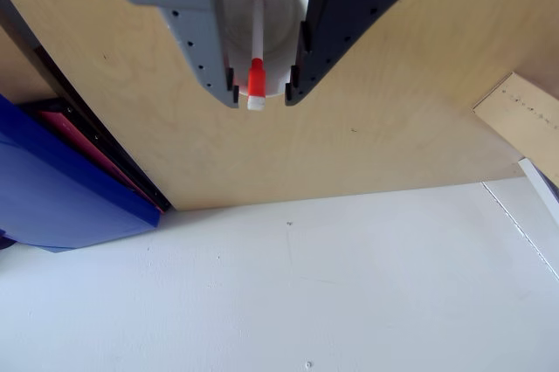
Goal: Grab the pen and place it in the cup.
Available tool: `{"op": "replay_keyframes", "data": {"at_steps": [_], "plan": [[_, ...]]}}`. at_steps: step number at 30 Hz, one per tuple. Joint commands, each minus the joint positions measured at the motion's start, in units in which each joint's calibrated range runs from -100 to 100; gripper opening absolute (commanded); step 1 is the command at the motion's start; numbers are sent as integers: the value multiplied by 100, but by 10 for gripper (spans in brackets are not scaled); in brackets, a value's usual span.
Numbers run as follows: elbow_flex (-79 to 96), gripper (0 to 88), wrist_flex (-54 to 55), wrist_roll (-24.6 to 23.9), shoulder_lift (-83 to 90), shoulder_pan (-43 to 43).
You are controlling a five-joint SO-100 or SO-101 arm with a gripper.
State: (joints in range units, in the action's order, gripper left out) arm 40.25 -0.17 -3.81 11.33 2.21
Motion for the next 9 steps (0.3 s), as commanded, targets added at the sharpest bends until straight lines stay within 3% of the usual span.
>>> {"op": "replay_keyframes", "data": {"at_steps": [1,9], "plan": [[-91,149,13,8,96,-59],[-82,149,13,8,112,-59]]}}
